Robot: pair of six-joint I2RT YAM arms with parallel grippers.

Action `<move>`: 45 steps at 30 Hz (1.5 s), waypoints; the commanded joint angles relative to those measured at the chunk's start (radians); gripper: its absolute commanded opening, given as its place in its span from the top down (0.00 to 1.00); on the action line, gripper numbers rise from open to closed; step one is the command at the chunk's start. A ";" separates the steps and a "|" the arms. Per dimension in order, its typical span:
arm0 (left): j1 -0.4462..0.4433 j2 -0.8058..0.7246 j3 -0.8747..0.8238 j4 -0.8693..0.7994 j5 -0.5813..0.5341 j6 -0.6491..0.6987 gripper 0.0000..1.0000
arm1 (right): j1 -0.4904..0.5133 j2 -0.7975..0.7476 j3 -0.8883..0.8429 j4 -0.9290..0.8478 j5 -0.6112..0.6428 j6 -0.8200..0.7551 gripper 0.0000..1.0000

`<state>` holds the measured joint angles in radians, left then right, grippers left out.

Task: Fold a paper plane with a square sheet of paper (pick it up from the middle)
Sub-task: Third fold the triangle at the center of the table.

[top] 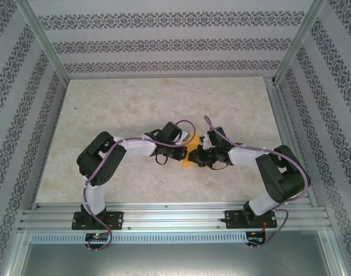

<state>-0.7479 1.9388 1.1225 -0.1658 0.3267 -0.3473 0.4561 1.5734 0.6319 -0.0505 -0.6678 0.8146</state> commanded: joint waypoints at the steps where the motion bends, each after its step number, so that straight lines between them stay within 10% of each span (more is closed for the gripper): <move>1: 0.010 0.024 0.025 -0.024 -0.014 0.022 0.97 | 0.004 0.017 0.008 0.034 -0.013 0.008 0.87; 45: 0.009 0.027 0.006 0.010 0.020 -0.008 0.96 | 0.069 0.063 0.025 0.081 0.024 0.081 0.87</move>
<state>-0.7467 1.9491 1.1244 -0.1650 0.3347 -0.3481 0.5140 1.6058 0.6579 -0.0399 -0.6308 0.8604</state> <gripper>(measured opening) 0.066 0.129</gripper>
